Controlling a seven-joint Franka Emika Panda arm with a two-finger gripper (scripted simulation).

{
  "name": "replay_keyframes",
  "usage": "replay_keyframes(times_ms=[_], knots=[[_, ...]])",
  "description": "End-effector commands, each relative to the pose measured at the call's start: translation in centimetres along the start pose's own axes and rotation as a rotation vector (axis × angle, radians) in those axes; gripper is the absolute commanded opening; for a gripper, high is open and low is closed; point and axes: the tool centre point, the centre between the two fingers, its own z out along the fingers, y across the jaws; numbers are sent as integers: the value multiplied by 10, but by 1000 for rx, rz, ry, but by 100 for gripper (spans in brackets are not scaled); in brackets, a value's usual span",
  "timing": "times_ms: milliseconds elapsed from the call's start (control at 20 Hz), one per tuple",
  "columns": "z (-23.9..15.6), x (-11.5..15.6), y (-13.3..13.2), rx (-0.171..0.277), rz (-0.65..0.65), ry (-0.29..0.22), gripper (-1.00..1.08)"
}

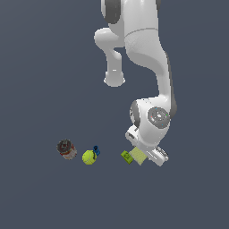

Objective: Pick up a designated object from a clutter of objects.

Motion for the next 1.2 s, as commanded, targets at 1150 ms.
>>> replay_keyframes(times_ms=[1150], knots=[[-199, 69, 193, 4, 2, -1, -100]])
